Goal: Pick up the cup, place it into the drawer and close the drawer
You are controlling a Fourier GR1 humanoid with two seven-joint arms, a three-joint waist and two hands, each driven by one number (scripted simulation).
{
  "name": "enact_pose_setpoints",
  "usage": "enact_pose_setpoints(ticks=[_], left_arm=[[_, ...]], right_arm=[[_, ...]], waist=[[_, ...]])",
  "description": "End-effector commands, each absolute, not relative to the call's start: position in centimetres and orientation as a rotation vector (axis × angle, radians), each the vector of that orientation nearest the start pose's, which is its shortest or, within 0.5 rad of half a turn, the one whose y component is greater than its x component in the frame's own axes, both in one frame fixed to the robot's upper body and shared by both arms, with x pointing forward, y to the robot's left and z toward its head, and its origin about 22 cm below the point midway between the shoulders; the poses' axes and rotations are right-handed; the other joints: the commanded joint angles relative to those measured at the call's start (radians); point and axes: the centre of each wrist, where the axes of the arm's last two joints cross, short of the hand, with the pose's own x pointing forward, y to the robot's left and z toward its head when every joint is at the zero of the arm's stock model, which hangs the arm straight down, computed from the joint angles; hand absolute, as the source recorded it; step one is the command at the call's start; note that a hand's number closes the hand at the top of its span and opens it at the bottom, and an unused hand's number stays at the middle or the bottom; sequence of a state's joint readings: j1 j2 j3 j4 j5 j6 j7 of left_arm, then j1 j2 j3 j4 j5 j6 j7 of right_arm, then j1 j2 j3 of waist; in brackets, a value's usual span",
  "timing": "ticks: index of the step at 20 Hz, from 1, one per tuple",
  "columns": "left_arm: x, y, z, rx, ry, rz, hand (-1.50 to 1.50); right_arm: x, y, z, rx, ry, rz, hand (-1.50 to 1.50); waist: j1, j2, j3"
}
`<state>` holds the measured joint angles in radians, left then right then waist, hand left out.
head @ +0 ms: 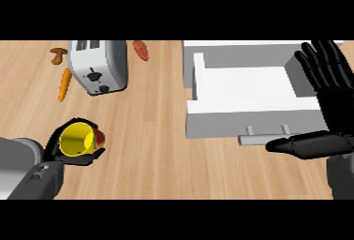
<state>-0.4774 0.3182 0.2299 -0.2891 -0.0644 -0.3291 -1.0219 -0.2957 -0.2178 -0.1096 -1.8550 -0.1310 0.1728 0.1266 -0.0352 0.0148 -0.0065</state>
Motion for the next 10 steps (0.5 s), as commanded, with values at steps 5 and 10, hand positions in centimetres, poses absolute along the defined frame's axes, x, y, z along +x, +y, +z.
enact_pose_setpoints(ticks=[5, 10], left_arm=[[28.0, 31.0, -13.2, 0.119, -2.011, 0.123, 1.5], [30.0, 29.3, -12.1, 0.014, -2.099, 0.245, 1.5]], right_arm=[[27.8, -25.9, 16.1, 0.055, -1.992, 0.261, -1.5], [27.2, -26.1, 15.1, 0.05, -1.984, 0.272, -1.5]], waist=[[0.016, -0.006, 0.002], [0.015, -0.008, 0.003]])
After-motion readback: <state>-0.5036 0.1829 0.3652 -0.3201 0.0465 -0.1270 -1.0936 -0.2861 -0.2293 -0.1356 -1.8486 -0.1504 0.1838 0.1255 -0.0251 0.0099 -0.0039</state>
